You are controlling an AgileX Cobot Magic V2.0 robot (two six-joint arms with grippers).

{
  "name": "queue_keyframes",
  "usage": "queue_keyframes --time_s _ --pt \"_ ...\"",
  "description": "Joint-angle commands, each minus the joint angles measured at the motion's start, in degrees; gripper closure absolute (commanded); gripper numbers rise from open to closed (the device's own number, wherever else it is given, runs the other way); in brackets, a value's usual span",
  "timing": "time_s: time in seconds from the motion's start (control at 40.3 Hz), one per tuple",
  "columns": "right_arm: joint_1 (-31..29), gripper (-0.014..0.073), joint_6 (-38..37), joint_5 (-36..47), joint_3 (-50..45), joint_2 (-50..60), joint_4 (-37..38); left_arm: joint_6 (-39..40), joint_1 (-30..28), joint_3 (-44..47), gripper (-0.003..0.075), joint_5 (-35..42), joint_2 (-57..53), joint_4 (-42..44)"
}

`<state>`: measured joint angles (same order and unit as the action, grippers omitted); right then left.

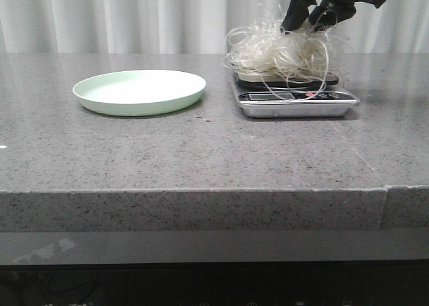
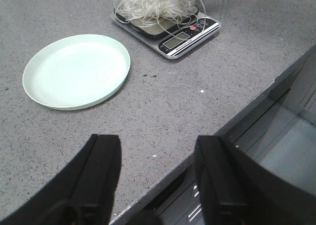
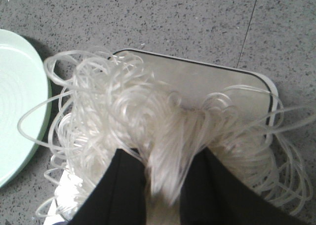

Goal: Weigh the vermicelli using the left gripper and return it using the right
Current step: 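Lower the right gripper onto the vermicelli and grasp it, then lift the vermicelli with the right gripper and carry it over the plate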

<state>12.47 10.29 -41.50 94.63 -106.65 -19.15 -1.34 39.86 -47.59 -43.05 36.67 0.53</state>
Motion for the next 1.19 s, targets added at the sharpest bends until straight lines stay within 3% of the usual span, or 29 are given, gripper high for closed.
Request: queue_keyframes --time_s 0.0,0.248,0.521,0.868,1.166 --pt "-0.06 0.0461 1.33 -1.36 1.22 2.57 -0.27 0.72 0.46 -1.43 0.0301 4.26 -0.11 -0.2" --pt "2.55 0.0461 3.73 -1.01 2.24 8.44 -0.27 0.72 0.46 -1.43 0.0301 4.26 -0.11 -0.2" --pt "10.26 0.0461 4.25 -2.92 12.26 9.83 -0.27 0.72 0.46 -1.43 0.0301 4.26 -0.11 -0.2" --pt "20.88 0.0461 4.39 9.43 14.3 7.29 -0.27 0.72 0.46 -1.43 0.0301 4.26 -0.11 -0.2" --pt "22.9 0.0461 5.68 16.28 14.3 -0.75 -0.27 0.72 0.46 -1.43 0.0301 4.26 -0.11 -0.2"
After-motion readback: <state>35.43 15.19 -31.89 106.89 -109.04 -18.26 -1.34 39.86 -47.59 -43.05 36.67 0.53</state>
